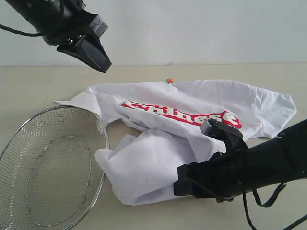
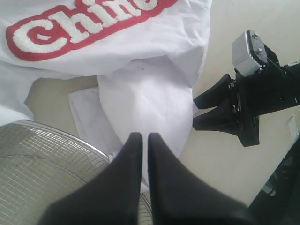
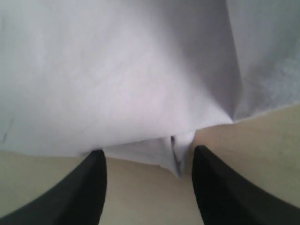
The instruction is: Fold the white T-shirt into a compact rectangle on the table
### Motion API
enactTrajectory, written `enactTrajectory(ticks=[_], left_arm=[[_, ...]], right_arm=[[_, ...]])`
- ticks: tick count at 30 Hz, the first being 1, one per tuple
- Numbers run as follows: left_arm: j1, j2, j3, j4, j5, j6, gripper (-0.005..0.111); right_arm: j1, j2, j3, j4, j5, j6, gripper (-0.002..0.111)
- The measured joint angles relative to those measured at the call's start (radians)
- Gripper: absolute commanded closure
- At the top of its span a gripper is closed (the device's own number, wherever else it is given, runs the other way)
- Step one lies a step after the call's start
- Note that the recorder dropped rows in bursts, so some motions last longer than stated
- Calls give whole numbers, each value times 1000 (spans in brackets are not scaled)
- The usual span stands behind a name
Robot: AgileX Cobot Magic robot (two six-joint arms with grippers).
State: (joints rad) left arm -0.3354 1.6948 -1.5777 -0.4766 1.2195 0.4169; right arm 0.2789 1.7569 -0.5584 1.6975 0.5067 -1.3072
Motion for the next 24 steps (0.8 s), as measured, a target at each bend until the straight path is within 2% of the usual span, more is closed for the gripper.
enactTrajectory(ticks=[12, 15, 22, 24], left_arm=[[0, 0, 0, 0, 0, 0, 102], [0, 0, 0, 0, 0, 0, 102], [0, 0, 0, 0, 0, 0, 102], [0, 0, 0, 0, 0, 0, 102]], right_arm=[[0, 36, -4, 15, 55, -3, 58], [0, 48, -8, 19, 70, -6, 69], [0, 62, -10, 16, 50, -10, 106], [0, 66, -10, 13, 42, -15, 108]])
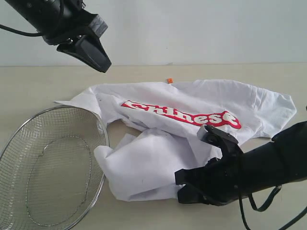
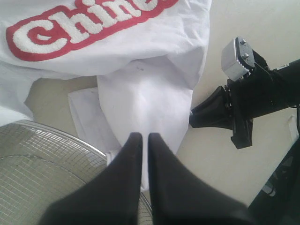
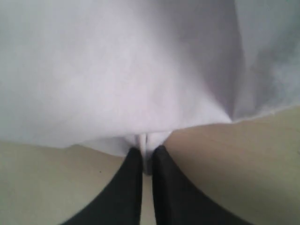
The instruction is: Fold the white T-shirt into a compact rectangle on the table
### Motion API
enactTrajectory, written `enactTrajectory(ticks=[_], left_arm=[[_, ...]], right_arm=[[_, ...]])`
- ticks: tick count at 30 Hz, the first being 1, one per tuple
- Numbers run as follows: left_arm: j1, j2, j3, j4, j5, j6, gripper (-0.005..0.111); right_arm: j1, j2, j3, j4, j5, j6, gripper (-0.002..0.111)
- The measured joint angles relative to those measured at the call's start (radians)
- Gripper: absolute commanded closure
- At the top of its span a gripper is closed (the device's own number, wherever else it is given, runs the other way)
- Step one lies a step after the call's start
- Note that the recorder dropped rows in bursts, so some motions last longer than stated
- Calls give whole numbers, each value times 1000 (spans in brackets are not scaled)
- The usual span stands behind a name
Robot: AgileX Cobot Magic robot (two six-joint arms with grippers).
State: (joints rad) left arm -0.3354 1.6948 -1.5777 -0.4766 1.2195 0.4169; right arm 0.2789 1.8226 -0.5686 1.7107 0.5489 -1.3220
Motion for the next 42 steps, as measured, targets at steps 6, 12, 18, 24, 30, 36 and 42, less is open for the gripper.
enactTrajectory(ticks=[6, 12, 18, 24, 30, 36, 42], left_arm=[[0, 0, 0, 0, 0, 0, 102], [0, 0, 0, 0, 0, 0, 102], [0, 0, 0, 0, 0, 0, 102], [0, 0, 0, 0, 0, 5, 102], [0, 0, 0, 0, 0, 10, 102], [0, 0, 0, 2, 0, 13, 102], [0, 0, 0, 3, 0, 15, 102]], right_arm=[[0, 0, 0, -2, -2, -4, 108], [0, -51, 7, -19, -56, 10, 108], [0, -128, 9, -54, -78, 57, 108], [0, -177, 9, -115, -124, 110, 108], [0, -222, 9, -156, -157, 150, 108], [0, -218, 9, -228, -153, 175, 85], [0, -182, 9, -238, -115, 148, 58]])
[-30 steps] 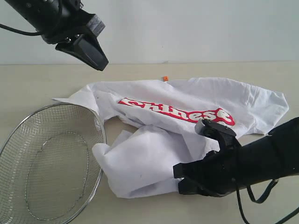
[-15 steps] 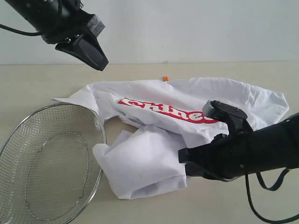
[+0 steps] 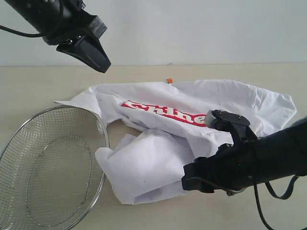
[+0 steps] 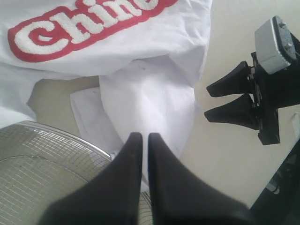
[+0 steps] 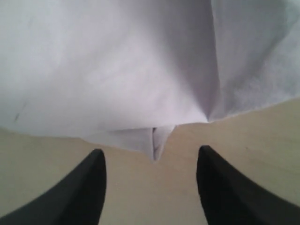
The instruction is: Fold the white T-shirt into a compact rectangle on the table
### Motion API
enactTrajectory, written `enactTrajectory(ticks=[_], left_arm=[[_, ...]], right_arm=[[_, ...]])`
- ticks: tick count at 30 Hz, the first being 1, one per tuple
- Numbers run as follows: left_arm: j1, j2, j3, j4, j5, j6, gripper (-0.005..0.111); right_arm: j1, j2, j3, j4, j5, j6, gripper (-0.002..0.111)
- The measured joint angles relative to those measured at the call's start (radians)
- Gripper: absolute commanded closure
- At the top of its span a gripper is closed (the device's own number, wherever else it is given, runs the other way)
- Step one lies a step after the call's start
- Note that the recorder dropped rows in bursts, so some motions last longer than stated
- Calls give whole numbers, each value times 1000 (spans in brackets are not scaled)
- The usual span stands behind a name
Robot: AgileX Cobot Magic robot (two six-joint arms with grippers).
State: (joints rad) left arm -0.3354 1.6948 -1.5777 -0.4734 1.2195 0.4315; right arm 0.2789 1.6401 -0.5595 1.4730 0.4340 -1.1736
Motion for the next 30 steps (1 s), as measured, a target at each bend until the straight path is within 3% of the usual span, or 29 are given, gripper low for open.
enactTrajectory(ticks=[16, 18, 21, 24, 30], left_arm=[[0, 0, 0, 4, 0, 6, 102], [0, 0, 0, 4, 0, 6, 102], [0, 0, 0, 4, 0, 6, 102], [0, 0, 0, 4, 0, 6, 102], [0, 0, 0, 4, 0, 6, 102]], right_arm=[[0, 164, -23, 251, 141, -138, 58], [0, 174, -30, 258, 150, -139, 66], [0, 182, -30, 258, 141, -141, 97], [0, 184, -30, 254, 120, -143, 108], [0, 184, -30, 252, 113, -151, 108]])
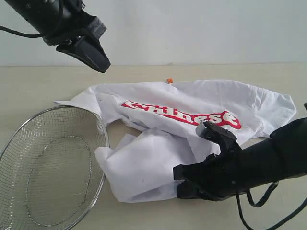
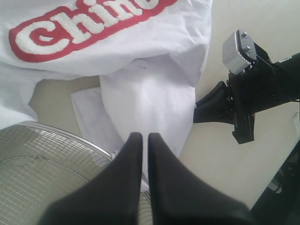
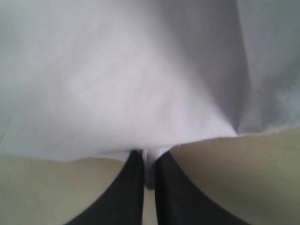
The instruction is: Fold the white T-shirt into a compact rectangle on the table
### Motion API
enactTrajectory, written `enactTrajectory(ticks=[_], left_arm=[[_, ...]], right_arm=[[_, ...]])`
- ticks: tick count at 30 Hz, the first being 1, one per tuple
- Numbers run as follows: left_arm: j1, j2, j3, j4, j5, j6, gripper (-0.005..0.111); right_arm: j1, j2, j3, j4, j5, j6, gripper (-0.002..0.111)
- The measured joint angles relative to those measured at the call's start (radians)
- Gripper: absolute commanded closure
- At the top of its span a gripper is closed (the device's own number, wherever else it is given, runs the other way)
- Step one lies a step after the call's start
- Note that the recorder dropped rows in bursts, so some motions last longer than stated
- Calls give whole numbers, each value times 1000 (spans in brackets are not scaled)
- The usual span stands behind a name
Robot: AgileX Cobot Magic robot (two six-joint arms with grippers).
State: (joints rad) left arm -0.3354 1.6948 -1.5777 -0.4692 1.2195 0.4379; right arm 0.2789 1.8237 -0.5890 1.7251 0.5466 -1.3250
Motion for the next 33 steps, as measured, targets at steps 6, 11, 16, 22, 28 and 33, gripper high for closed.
enactTrajectory(ticks=[6, 11, 16, 22, 28, 33], left_arm=[[0, 0, 0, 0, 0, 0, 102], [0, 0, 0, 0, 0, 0, 102], [0, 0, 0, 0, 0, 0, 102], [0, 0, 0, 7, 0, 0, 102], [0, -1, 0, 11, 0, 0, 102], [0, -2, 0, 21, 0, 0, 102]], right_arm=[[0, -16, 0, -14, -5, 6, 108], [0, -70, 0, -118, -44, 111, 108], [0, -124, 0, -220, -98, 211, 108], [0, -192, 2, -330, -150, 336, 108], [0, -234, 2, -512, -177, 534, 108], [-68, -281, 5, -631, -168, 635, 108]])
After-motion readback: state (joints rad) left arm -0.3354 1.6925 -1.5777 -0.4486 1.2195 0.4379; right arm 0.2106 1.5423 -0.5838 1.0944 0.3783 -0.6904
